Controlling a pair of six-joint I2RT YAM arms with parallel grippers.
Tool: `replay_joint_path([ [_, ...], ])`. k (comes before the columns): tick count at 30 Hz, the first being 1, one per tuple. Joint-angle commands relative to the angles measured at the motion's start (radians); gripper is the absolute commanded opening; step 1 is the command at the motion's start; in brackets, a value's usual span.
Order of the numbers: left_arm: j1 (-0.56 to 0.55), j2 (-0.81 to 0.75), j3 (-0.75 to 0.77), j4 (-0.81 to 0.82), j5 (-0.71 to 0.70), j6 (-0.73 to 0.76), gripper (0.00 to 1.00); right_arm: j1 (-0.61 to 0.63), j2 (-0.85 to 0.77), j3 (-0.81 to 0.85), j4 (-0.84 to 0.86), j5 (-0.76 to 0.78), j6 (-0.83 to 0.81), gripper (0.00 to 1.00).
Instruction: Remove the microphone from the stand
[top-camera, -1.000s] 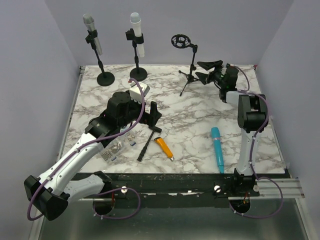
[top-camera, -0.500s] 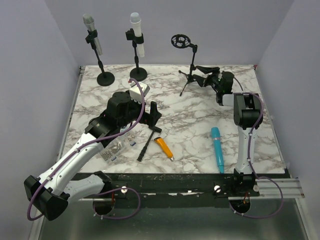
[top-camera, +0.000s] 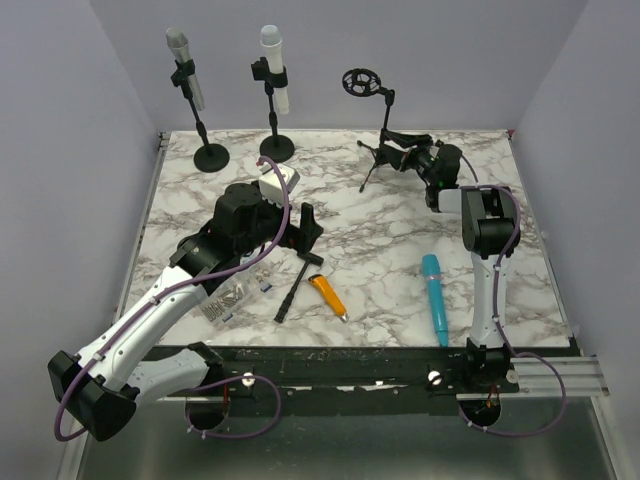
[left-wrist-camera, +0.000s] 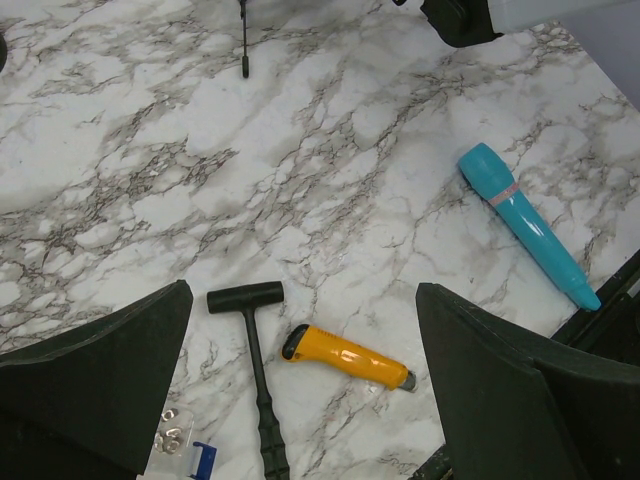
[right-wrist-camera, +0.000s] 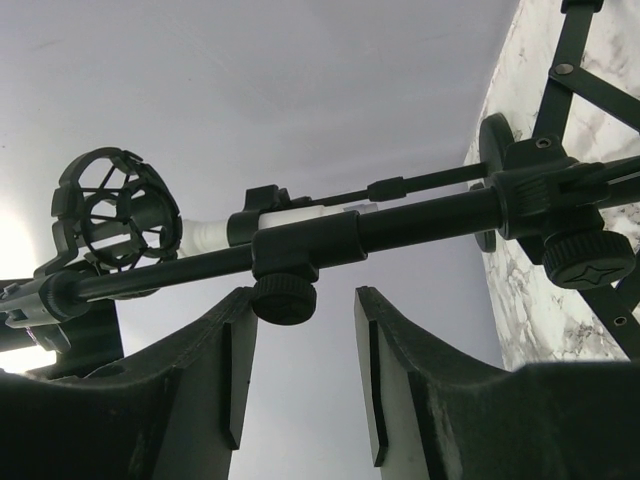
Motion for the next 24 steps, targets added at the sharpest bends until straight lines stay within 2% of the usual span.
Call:
replay_joint_path([
  [1,-0.006,-0.011,0.015,-0.005,0.006,0.010,0.99,0.002,0.027,0.008,0.040,0.014,0.012,0.48],
  [24,-0.006,-0.004,0.020,-0.004,0.031,0.007,0.98,-0.035,-0.032,-0.018,0.004,0.027,-0.045,0.47],
])
